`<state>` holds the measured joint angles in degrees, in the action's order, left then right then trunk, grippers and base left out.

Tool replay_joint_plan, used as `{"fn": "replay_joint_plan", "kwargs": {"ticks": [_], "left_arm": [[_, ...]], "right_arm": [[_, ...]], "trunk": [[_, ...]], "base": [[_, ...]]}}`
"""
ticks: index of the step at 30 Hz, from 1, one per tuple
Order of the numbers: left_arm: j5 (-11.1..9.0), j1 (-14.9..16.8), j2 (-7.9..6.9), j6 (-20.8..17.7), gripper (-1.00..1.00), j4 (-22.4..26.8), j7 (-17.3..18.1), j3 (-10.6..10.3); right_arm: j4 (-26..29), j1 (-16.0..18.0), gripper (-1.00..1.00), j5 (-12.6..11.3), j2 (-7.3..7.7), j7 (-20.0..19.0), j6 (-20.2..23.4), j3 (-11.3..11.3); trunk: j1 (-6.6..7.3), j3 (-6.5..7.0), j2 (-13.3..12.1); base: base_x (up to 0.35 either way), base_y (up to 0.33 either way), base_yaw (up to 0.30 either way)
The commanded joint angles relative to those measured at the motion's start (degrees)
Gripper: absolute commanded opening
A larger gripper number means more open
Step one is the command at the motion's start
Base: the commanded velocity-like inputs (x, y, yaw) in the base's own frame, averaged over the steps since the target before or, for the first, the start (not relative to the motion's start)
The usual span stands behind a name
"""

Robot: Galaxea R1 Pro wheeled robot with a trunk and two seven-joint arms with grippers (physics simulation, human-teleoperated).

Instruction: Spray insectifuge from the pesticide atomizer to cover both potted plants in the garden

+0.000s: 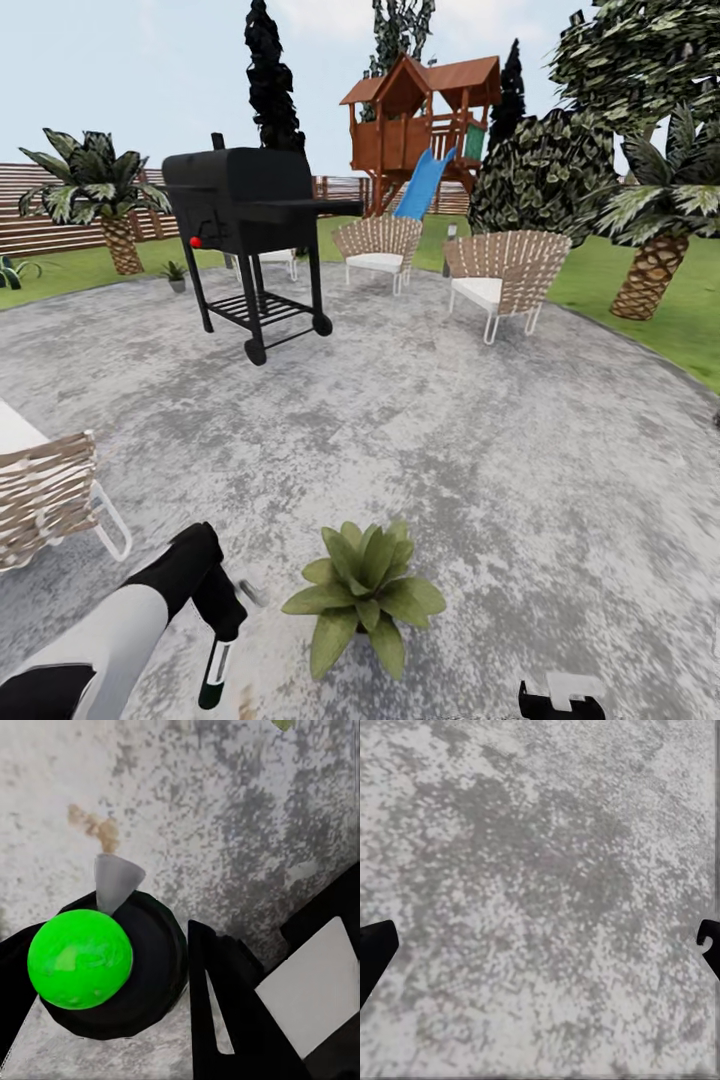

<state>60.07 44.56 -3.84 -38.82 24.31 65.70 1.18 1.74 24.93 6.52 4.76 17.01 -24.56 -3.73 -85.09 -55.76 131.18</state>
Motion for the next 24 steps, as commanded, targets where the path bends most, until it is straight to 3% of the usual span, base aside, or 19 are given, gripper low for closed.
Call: {"fn": "replay_joint_plan", "kwargs": {"ticks": [1,6,8,10,11,13,17,24], "left_arm": [[0.73,0.00,0.15,-0.47,-1.00,0.42,0.85,0.08],[4.28,0.01,1.71,-0.47,-1.00,3.26,1.78,0.02],[6.16,0.01,2.33,-0.47,-1.00,3.75,4.34,-0.02],[10.12,0.01,3.09,-0.47,-1.00,4.01,8.30,0.01],[14.12,-0.51,2.81,-0.47,-1.00,4.04,9.59,0.00],[14.84,-0.87,2.31,-0.40,-1.00,4.06,9.72,-0.03],[14.92,-0.84,2.72,-0.38,-1.00,4.10,9.72,0.02],[14.99,-0.09,5.54,-0.47,-1.00,6.24,9.79,0.06]], "right_arm": [[-0.07,0.05,1.00,0.60,-0.01,0.21,-0.13,-0.40],[-0.06,0.05,1.00,0.64,0.12,0.35,-0.13,-0.40],[-0.10,0.07,1.00,0.69,0.15,0.35,-0.11,-0.40],[-0.14,0.04,1.00,0.76,0.20,0.31,-0.11,-0.40],[-0.15,0.07,1.00,0.78,0.42,0.30,-0.10,-0.40],[-0.16,0.07,1.00,0.78,0.51,0.27,-0.11,-0.40],[-0.16,0.06,1.00,0.78,0.56,0.22,-0.13,-0.40],[-0.16,0.05,1.00,0.78,0.55,0.22,-0.11,-0.40]], "trunk": [[0.01,-0.12,0.02],[0.01,-0.32,0.02],[0.01,-0.33,0.02],[0.01,-0.33,0.02],[0.01,-0.33,0.02],[0.01,-0.33,0.02],[0.01,-0.33,0.02],[0.01,-0.33,0.02]], "base": [[0.003,0.000,-0.181],[0.001,0.000,-0.116],[0.000,0.000,-0.021],[0.000,0.000,-0.005],[0.000,0.000,0.000],[0.000,0.000,0.000],[0.000,0.000,0.000],[0.039,0.000,0.000]]}}
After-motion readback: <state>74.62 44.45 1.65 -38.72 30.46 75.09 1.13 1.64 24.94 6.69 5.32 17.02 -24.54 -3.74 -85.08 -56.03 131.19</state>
